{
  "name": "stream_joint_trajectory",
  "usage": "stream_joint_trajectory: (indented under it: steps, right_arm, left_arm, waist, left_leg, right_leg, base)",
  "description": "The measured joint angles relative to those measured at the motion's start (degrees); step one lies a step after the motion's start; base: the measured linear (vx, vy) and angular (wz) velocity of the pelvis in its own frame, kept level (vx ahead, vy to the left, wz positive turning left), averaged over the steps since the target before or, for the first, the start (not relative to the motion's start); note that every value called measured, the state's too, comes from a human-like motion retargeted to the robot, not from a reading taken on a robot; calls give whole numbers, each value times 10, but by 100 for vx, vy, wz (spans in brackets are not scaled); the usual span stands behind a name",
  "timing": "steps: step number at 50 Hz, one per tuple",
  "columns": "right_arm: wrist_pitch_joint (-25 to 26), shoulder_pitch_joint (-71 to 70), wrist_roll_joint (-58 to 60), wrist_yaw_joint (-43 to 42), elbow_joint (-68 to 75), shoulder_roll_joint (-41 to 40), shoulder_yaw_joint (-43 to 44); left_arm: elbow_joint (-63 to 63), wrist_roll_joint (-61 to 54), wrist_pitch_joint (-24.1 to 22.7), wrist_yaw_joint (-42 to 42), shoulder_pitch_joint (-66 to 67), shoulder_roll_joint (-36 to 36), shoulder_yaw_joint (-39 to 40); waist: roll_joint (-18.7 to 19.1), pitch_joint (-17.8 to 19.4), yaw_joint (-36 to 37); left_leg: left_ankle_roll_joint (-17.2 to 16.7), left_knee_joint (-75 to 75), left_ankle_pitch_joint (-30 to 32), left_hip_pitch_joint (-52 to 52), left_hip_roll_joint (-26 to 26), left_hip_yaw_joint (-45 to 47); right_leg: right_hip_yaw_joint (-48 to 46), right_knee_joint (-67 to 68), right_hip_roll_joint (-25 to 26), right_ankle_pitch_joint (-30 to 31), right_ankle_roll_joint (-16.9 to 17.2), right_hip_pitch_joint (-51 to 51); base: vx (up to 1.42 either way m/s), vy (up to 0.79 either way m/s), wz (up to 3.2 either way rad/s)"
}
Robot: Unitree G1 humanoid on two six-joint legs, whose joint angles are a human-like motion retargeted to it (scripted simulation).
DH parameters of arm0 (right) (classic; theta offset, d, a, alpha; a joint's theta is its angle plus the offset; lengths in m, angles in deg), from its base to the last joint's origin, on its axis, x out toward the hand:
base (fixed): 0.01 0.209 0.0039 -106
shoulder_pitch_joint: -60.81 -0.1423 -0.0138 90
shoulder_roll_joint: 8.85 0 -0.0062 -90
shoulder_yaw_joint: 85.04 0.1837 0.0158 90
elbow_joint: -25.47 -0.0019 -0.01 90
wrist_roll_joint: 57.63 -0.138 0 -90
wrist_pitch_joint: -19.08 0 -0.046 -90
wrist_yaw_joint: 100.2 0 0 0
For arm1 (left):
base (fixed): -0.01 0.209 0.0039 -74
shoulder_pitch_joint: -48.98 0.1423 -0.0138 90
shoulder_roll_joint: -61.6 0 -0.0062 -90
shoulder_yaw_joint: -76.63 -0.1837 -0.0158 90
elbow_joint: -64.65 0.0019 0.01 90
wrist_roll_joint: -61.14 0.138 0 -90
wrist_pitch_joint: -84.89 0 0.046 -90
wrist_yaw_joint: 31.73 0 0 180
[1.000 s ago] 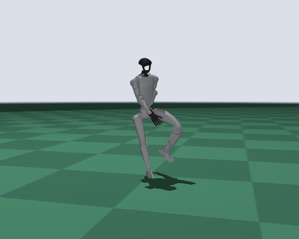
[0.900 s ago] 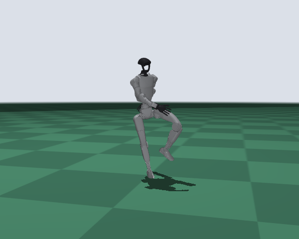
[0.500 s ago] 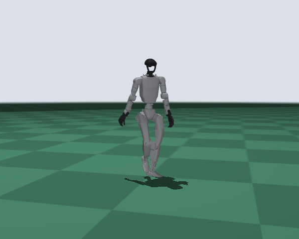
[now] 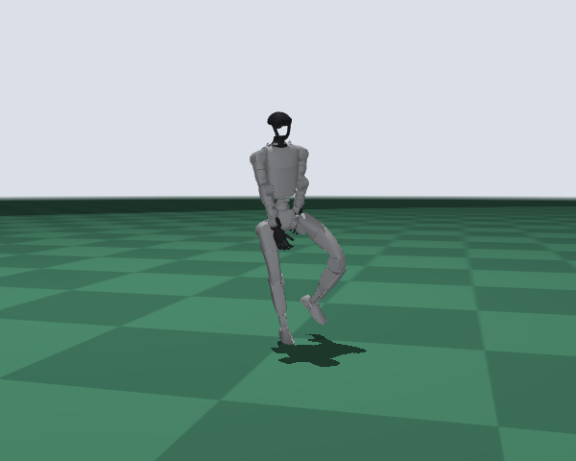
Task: Upper body actions
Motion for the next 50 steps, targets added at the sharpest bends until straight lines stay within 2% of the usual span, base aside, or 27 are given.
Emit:
stream_joint_trajectory:
  steps: [3,5,6,8,10,12,15,17,20,21,22,23,24,25,26,27,28,30,32,33,35,37,40,44,47,48,50]
  right_arm:
    - [-43,-118,18,35,-138,-42,1]
    - [-88,-166,-2,23,-211,-46,-28]
    - [-109,-182,-12,15,-238,-43,-47]
    - [-147,-203,-13,11,-285,-27,-77]
    - [-175,-209,36,12,-309,-20,-73]
    - [-189,-201,61,-8,-305,-21,-72]
    - [-188,-147,58,-24,-275,-25,-83]
    - [-173,-87,66,-17,-234,-26,-86]
    - [-139,30,116,-4,-143,-14,-68]
    - [-114,85,153,-11,-97,-4,-42]
    - [-89,133,185,-21,-53,6,-16]
    - [-62,169,206,-40,-11,15,11]
    - [-27,201,215,-63,40,30,37]
    - [13,231,218,-88,97,48,63]
    - [55,241,211,-107,140,66,90]
    - [89,254,197,-128,178,85,113]
    - [108,270,170,-153,206,104,128]
    - [118,317,97,-194,225,136,149]
    - [111,362,48,-184,225,153,170]
    - [108,378,35,-181,225,162,178]
    - [102,410,30,-194,225,176,210]
    - [90,448,17,-212,225,184,237]
    - [76,482,-31,-234,225,185,256]
    - [39,460,-59,-258,225,156,243]
    - [22,409,-48,-237,225,135,199]
    - [22,388,-39,-229,225,127,181]
    - [22,337,-29,-208,216,107,138]
  left_arm:
    - [0,0,58,52,59,-2,64]
    - [0,16,42,73,90,-5,122]
    - [0,10,29,77,105,-9,135]
    - [0,-7,18,69,134,-18,152]
    - [0,-36,33,45,146,-20,159]
    - [0,-71,40,30,125,-21,154]
    - [0,-92,21,43,68,-17,135]
    - [0,-78,10,59,19,-11,101]
    - [0,-46,-18,43,-55,0,25]
    - [0,-34,-28,26,-85,5,-9]
    - [0,-22,-38,12,-114,10,-39]
    - [0,-10,-47,2,-139,16,-61]
    - [-4,-2,-57,-4,-171,26,-85]
    - [-9,5,-67,-7,-207,38,-111]
    - [-29,6,-69,-3,-261,46,-131]
    - [-50,10,-74,1,-314,52,-146]
    - [-73,22,-81,1,-366,56,-150]
    - [-119,51,-97,10,-470,49,-149]
    - [-171,85,-99,1,-549,35,-145]
    - [-197,92,-101,-12,-575,26,-144]
    - [-245,103,-119,-41,-597,20,-133]
    - [-276,99,-149,-58,-598,32,-132]
    - [-286,90,-171,-39,-590,44,-149]
    - [-245,108,-137,-5,-535,55,-168]
    - [-191,89,-127,6,-449,61,-181]
    - [-170,83,-124,8,-408,62,-179]
    - [-124,76,-109,3,-316,63,-162]
  waist:
    - [-1,58,64]
    - [-18,76,92]
    - [-32,75,104]
    - [-57,61,125]
    - [-65,41,121]
    - [-52,25,101]
    - [-22,-7,47]
    - [-22,-36,9]
    - [-40,-74,-45]
    - [-41,-88,-64]
    - [-40,-99,-82]
    - [-35,-104,-98]
    - [-31,-102,-117]
    - [-26,-97,-137]
    - [-10,-77,-146]
    - [7,-55,-158]
    - [22,-31,-179]
    - [16,15,-158]
    - [34,59,-222]
    - [41,81,-258]
    - [49,98,-298]
    - [62,82,-288]
    - [59,59,-262]
    - [28,48,-207]
    - [20,26,-174]
    - [15,16,-168]
    - [3,-6,-158]
  left_leg:
    - [48,161,-60,-161,88,-33]
    - [72,203,-97,-227,88,-13]
    - [74,197,-102,-236,73,17]
    - [66,174,-104,-247,54,66]
    - [56,149,-108,-238,52,97]
    - [52,128,-107,-207,60,98]
    - [23,71,-79,-133,54,70]
    - [-4,-34,-51,-35,4,92]
    - [-39,-277,-4,141,-128,125]
    - [-57,-390,18,203,-180,108]
    - [-74,-498,14,263,-226,87]
    - [-92,-594,-43,314,-263,55]
    - [-81,-674,-84,366,-276,69]
    - [-56,-745,-116,418,-277,106]
    - [-54,-776,-95,419,-270,57]
    - [-54,-791,-80,414,-258,12]
    - [-60,-777,-78,400,-237,-21]
    - [-48,-775,-73,396,-248,11]
    - [-28,-773,-72,388,-245,-26]
    - [-27,-772,-68,385,-232,-39]
    - [-29,-767,-64,374,-207,-43]
    - [-27,-767,-62,362,-194,-43]
    - [-24,-774,-65,372,-200,-32]
    - [-33,-791,-72,423,-233,-13]
    - [-44,-792,-85,446,-245,12]
    - [-46,-790,-92,454,-254,19]
    - [-49,-777,-106,463,-272,29]
  right_leg:
    - [61,-8,19,24,-23,5]
    - [66,-30,7,40,-29,13]
    - [70,-37,-9,46,-27,11]
    - [74,-46,-36,54,-22,1]
    - [74,-49,-43,55,-21,-8]
    - [59,-54,-25,52,-23,-6]
    - [22,-66,4,44,-19,2]
    - [4,-69,-6,35,-9,-3]
    - [-21,-57,-46,11,10,1]
    - [-36,-42,-50,-3,15,4]
    - [-53,-25,-51,-17,19,8]
    - [-74,-4,-47,-29,22,10]
    - [-116,31,-49,-15,22,11]
    - [-168,72,-52,13,20,11]
    - [-179,170,-65,104,13,-37]
    - [-177,282,-74,162,0,-97]
    - [-151,422,-75,153,-22,-180]
    - [-115,645,-125,92,-72,-307]
    - [-151,770,-181,63,-73,-386]
    - [-162,804,-185,59,-73,-420]
    - [-175,831,-158,54,-72,-488]
    - [-186,814,-123,56,-72,-529]
    - [-206,777,-130,51,-72,-503]
    - [-184,670,-126,89,-72,-357]
    - [-153,487,-90,131,-61,-205]
    - [-134,407,-70,144,-54,-151]
    - [-92,219,-31,151,-6,-31]
  base:
    - [-32,-26,-158]
    - [-15,-14,-101]
    - [8,4,-59]
    - [21,16,-34]
    - [15,12,40]
    - [0,-4,92]
    - [0,2,125]
    - [-1,18,124]
    - [18,22,117]
    - [33,26,137]
    - [33,22,147]
    - [25,16,155]
    - [17,15,169]
    - [-16,19,135]
    - [-45,23,98]
    - [-68,29,68]
    - [-59,38,11]
    - [-47,49,-69]
    - [-42,44,133]
    - [-32,20,161]
    - [-13,-2,66]
    - [19,-9,-49]
    - [18,-15,-40]
    - [15,-22,-71]
    - [25,-15,-67]
    - [42,-9,-37]
    - [48,-11,-22]
